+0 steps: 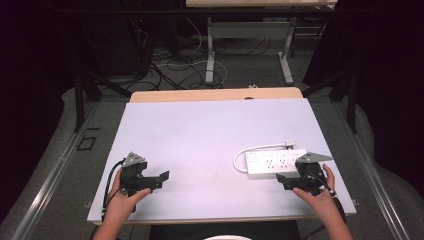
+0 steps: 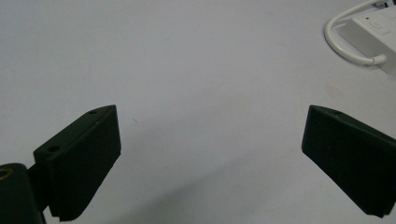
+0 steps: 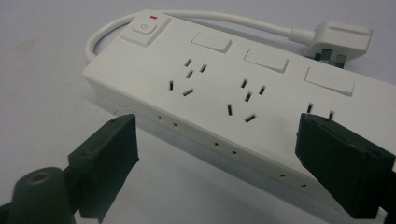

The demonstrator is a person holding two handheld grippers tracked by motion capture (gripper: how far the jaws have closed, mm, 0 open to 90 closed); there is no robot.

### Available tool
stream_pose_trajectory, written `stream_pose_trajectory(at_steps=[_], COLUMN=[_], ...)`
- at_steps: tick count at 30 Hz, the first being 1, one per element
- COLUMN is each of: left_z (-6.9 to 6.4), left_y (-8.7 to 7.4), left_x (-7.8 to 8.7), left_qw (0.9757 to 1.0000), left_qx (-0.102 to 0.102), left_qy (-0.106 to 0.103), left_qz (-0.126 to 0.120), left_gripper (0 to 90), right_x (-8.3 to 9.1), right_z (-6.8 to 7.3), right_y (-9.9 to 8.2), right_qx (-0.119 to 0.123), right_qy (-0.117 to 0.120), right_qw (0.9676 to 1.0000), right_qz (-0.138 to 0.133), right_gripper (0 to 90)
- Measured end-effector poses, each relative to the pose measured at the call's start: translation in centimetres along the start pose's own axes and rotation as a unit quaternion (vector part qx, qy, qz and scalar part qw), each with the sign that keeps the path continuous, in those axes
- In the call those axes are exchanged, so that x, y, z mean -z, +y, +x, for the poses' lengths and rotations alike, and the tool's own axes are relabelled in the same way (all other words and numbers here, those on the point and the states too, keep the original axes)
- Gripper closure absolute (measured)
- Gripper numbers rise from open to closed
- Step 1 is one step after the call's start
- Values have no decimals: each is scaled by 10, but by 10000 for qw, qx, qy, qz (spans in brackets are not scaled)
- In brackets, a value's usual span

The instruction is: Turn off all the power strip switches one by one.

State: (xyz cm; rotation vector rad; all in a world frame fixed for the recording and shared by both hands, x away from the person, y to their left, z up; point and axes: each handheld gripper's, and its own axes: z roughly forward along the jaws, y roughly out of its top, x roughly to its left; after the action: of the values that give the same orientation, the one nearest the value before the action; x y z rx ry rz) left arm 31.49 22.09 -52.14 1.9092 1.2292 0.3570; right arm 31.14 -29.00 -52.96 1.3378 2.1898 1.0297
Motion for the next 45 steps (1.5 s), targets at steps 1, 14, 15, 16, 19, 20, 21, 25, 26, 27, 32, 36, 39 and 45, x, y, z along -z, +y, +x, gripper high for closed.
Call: stream_pose_trajectory(at_steps=[1, 14, 15, 16, 19, 20, 21, 25, 26, 27, 32, 36, 39, 45], left_z=[-1, -2, -2, -1, 0, 0, 0, 1, 1, 1, 1, 1, 3, 2], left_y=[0, 0, -1, -1, -1, -1, -1, -1, -1, -2, -2, -3, -3, -4], left_x=[0, 1, 1, 1, 2, 2, 3, 3, 2, 2, 1, 0, 0, -2], left_qw=[10000, 9999, 10000, 10000, 9999, 9999, 9999, 10000, 10000, 10000, 10000, 9999, 10000, 9999], left_qx=[13, 13, 18, 23, 33, 33, 53, 67, 81, 70, 93, 119, 63, 129], left_qy=[11, -99, -89, -91, -106, -106, -100, -59, -40, -19, -29, -28, -29, 8], left_qz=[19, -4, -5, -3, -22, -22, -32, -33, -16, -36, 21, 31, 62, -35], left_gripper=[49, 4, 4, 4, 4, 4, 4, 4, 4, 5, 5, 5, 6, 7], right_x=[0, -3, -3, -4, -4, -4, -4, -6, -6, -6, -8, -11, -14, -24], right_z=[1, 13, 14, 15, 16, 16, 18, 19, 20, 21, 23, 25, 25, 29], right_y=[0, 7, 7, 7, 9, 9, 10, 13, 14, 15, 22, 27, 29, 37], right_qx=[3, 373, 401, 408, 428, 428, 390, 416, 414, 400, 455, 444, 546, 483], right_qy=[14, 111, 106, 108, 139, 139, 135, 222, 228, 217, 271, 321, 359, 368], right_qw=[10000, 9992, 9991, 9991, 9990, 9990, 9991, 9989, 9989, 9990, 9986, 9985, 9979, 9981], right_qz=[-9, -5, -5, -31, -58, -58, -8, 4, 13, 24, 9, 24, 54, 71], right_gripper=[147, 253, 258, 265, 292, 292, 308, 344, 346, 351, 377, 377, 377, 418])
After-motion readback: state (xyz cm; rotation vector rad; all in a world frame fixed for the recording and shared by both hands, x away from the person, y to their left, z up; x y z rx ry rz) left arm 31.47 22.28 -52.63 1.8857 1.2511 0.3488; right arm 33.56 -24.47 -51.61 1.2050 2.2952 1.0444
